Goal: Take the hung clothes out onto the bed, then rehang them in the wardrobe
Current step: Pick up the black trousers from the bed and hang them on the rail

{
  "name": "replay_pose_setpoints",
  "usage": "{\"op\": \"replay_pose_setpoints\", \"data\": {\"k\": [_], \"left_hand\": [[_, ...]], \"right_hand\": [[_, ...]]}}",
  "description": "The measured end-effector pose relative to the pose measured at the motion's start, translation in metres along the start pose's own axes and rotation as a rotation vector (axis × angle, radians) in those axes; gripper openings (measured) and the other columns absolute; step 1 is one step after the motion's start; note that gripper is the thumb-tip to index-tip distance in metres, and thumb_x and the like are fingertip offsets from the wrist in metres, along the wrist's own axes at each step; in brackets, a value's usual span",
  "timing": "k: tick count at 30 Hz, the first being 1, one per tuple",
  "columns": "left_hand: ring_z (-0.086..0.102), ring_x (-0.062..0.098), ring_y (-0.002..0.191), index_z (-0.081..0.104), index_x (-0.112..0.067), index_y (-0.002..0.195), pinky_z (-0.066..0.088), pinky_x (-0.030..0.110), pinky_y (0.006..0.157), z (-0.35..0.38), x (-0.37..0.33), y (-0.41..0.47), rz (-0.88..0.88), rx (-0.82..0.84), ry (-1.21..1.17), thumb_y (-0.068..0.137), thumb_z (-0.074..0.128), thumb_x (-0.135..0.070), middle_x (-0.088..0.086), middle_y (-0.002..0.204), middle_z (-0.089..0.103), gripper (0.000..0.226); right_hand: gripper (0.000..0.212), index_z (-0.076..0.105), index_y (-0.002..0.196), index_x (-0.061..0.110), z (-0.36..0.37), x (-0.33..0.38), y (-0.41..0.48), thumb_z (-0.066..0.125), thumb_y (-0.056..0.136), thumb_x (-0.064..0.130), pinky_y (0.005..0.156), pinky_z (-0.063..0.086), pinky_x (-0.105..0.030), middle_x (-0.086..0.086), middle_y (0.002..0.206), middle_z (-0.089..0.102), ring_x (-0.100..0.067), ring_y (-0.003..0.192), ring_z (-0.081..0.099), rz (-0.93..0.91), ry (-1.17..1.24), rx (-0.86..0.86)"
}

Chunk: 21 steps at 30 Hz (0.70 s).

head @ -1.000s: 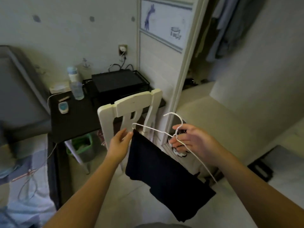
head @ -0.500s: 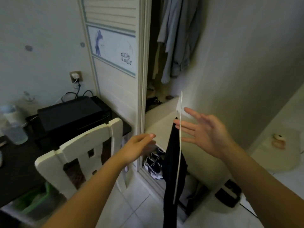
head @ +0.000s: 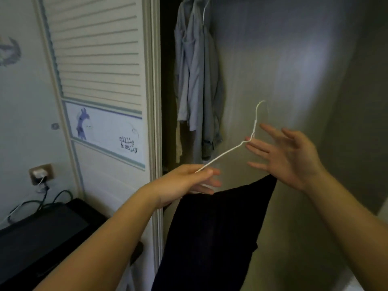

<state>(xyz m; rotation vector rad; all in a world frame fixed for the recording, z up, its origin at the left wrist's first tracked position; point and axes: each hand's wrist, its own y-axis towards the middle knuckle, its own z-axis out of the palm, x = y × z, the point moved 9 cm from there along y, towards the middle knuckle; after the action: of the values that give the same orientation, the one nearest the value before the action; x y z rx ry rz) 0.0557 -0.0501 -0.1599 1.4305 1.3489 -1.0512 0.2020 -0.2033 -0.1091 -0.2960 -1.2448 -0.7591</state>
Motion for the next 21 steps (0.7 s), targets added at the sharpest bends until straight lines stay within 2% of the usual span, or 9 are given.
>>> {"op": "replay_pose_setpoints", "data": {"k": [3, 6, 8, 10, 12, 16, 18, 21], "left_hand": [[0.069, 0.022, 0.107, 0.06, -0.019, 0.128, 0.048, 0.034, 0.103, -0.031, -0.033, 0.023, 0.078, -0.039, 0.044, 0.105, 0.038, -0.033, 0.005, 0.117, 0.072, 0.034], [0.071, 0.023, 0.103, 0.059, -0.016, 0.129, 0.05, 0.033, 0.1, -0.062, -0.062, 0.049, 0.132, -0.082, 0.059, 0.107, 0.034, -0.03, 0.006, 0.112, 0.074, 0.036], [0.072, 0.023, 0.102, 0.06, -0.019, 0.126, 0.045, 0.043, 0.105, -0.082, -0.081, 0.067, 0.161, -0.12, 0.089, 0.107, 0.033, -0.031, 0.004, 0.11, 0.075, 0.035], [0.072, 0.022, 0.1, 0.061, -0.02, 0.123, 0.043, 0.046, 0.106, -0.099, -0.102, 0.087, 0.19, -0.157, 0.11, 0.108, 0.033, -0.03, 0.004, 0.108, 0.075, 0.034], [0.073, 0.022, 0.096, 0.061, -0.018, 0.123, 0.05, 0.04, 0.096, -0.114, -0.125, 0.106, 0.218, -0.182, 0.102, 0.108, 0.033, -0.029, 0.006, 0.106, 0.075, 0.034], [0.074, 0.024, 0.091, 0.059, -0.013, 0.125, 0.052, 0.012, 0.06, -0.141, -0.175, 0.142, 0.27, -0.228, 0.086, 0.108, 0.032, -0.028, 0.011, 0.105, 0.075, 0.035], [0.074, 0.027, 0.088, 0.058, -0.01, 0.125, 0.049, 0.01, 0.051, -0.153, -0.203, 0.161, 0.308, -0.27, 0.091, 0.108, 0.031, -0.025, 0.017, 0.107, 0.073, 0.035], [0.072, 0.025, 0.08, 0.057, -0.007, 0.125, 0.048, 0.012, 0.047, -0.171, -0.247, 0.19, 0.375, -0.34, 0.133, 0.109, 0.031, -0.023, 0.022, 0.107, 0.072, 0.034]], "right_hand": [[0.079, 0.051, 0.137, 0.035, 0.01, 0.031, 0.03, 0.067, 0.062, 0.053, 0.104, 0.036, -0.06, -0.018, 0.136, 0.057, -0.028, 0.131, 0.051, -0.06, -0.023, -0.021], [0.061, 0.044, 0.144, 0.032, 0.018, 0.064, 0.063, 0.041, 0.086, 0.049, 0.106, 0.032, -0.061, -0.019, 0.135, 0.056, -0.03, 0.132, 0.049, -0.095, -0.028, -0.054], [0.059, 0.044, 0.144, 0.031, 0.023, 0.088, 0.085, 0.04, 0.087, 0.048, 0.105, 0.033, -0.062, -0.02, 0.135, 0.056, -0.03, 0.131, 0.049, -0.119, -0.038, -0.058], [0.066, 0.043, 0.145, 0.031, 0.028, 0.112, 0.108, 0.046, 0.081, 0.048, 0.104, 0.034, -0.063, -0.02, 0.134, 0.055, -0.031, 0.131, 0.049, -0.146, -0.056, -0.054], [0.067, 0.041, 0.146, 0.03, 0.031, 0.138, 0.133, 0.048, 0.081, 0.048, 0.104, 0.033, -0.064, -0.02, 0.135, 0.054, -0.032, 0.13, 0.049, -0.17, -0.085, -0.055], [0.059, 0.039, 0.147, 0.029, 0.035, 0.194, 0.185, 0.041, 0.092, 0.049, 0.107, 0.03, -0.067, -0.021, 0.14, 0.05, -0.034, 0.13, 0.048, -0.222, -0.138, -0.04], [0.059, 0.038, 0.148, 0.028, 0.036, 0.224, 0.211, 0.04, 0.094, 0.05, 0.107, 0.029, -0.067, -0.023, 0.142, 0.047, -0.035, 0.131, 0.046, -0.252, -0.149, -0.021], [0.059, 0.039, 0.148, 0.027, 0.038, 0.267, 0.249, 0.04, 0.093, 0.051, 0.107, 0.027, -0.068, -0.026, 0.139, 0.048, -0.037, 0.131, 0.046, -0.304, -0.136, 0.006]]}}
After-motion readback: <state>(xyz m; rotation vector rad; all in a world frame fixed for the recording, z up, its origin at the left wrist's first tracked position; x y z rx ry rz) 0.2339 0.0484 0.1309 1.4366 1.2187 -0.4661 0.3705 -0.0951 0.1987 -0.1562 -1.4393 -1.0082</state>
